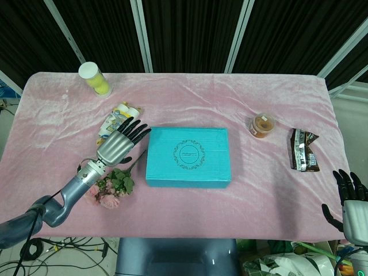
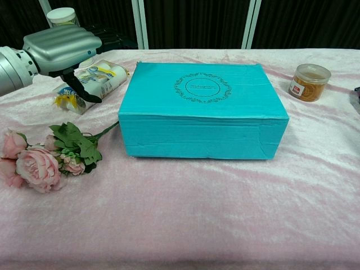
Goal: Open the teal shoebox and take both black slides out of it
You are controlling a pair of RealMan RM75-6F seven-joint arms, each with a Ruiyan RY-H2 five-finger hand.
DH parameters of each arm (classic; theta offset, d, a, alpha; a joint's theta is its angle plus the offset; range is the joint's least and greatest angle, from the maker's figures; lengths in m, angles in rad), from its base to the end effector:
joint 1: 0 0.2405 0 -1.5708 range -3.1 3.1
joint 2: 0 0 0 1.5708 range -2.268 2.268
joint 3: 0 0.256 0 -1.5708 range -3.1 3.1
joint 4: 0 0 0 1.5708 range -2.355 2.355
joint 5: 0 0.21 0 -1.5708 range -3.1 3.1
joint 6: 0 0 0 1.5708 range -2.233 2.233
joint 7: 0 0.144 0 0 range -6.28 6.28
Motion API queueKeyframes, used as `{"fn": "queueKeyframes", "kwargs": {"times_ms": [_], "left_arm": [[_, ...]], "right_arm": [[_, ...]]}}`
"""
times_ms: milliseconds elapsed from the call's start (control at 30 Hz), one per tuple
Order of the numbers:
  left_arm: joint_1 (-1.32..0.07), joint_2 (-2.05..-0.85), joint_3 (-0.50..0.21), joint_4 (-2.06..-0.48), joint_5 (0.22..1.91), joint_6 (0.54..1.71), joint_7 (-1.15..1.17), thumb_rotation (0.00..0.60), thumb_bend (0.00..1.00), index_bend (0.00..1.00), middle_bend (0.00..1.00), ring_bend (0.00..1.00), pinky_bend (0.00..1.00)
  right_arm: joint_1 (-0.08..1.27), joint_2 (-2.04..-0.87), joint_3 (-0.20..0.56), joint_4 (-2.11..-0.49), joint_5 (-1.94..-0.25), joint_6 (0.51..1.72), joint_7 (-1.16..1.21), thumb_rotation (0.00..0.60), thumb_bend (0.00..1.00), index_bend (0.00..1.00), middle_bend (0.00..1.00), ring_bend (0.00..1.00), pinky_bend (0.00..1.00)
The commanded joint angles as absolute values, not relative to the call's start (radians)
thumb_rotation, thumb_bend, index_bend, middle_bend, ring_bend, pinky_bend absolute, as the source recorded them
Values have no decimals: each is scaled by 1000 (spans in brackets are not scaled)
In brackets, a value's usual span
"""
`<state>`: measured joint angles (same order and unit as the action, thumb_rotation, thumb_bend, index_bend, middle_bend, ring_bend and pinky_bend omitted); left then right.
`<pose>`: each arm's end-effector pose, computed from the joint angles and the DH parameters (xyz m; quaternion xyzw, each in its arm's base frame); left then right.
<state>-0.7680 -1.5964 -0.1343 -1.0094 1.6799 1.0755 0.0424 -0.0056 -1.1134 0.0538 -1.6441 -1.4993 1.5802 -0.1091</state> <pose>-0.1688 0.3818 0.0065 -0.8047 -0.1436 -0.4011 0.4134 -0.3147 -0.1529 0.1712 0.5725 -0.3612 0.3645 0.6395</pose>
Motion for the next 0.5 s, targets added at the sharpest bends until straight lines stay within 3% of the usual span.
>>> {"fn": "queueKeyframes", "kwargs": {"times_ms": [33,500], "left_arm": [[-780,-1617,-131,-981,1675,1081,39,600,20,9,63,0,0],[-843,-1731,-118,-825,1656,1078,1,600,52,23,74,0,0]], "right_arm": [[-7,-1113,55,-1645,-1499,1582,-109,600,262,0,64,0,181],[-22,-1108,62,-1640,-1481,1589,-99,600,262,0,64,0,181]]}}
